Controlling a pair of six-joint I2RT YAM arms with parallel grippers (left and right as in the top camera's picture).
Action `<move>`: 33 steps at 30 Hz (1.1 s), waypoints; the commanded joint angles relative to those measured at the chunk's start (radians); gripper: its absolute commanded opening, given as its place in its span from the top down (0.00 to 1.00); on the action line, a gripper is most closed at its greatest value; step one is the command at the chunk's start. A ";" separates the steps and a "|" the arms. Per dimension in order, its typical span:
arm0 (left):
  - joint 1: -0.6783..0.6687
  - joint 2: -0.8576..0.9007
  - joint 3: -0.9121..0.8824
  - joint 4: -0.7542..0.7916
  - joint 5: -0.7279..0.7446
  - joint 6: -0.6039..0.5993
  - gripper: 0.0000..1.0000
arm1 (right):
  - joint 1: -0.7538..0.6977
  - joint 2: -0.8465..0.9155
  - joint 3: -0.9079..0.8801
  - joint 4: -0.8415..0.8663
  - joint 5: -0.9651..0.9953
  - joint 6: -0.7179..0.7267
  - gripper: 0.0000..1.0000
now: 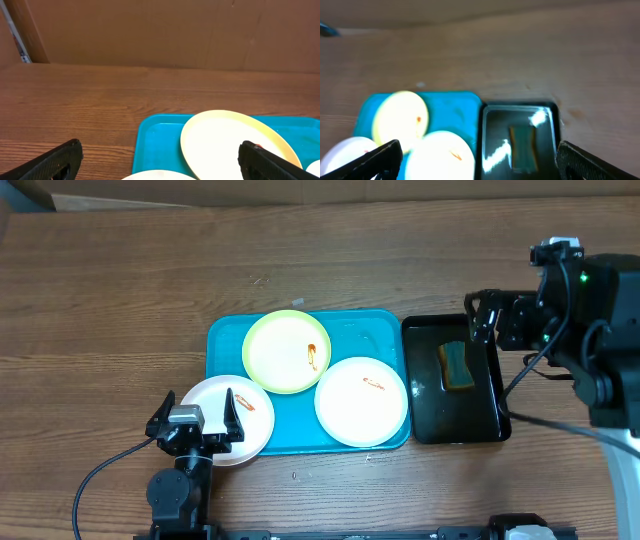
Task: Clean dirty plates on tray and stack at the side
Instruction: 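Move right gripper to the sponge and left gripper over the right white plate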
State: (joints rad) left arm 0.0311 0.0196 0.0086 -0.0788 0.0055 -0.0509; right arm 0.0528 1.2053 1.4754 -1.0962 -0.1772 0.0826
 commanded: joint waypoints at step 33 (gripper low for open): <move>-0.005 0.936 1.102 -0.890 0.470 -0.037 0.00 | -0.002 0.488 0.016 -0.127 0.041 0.093 0.08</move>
State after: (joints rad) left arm 0.0277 0.8303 1.0462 -0.9577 0.4133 -0.0605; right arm 0.0528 1.6871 1.4754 -1.2175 -0.0906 0.1699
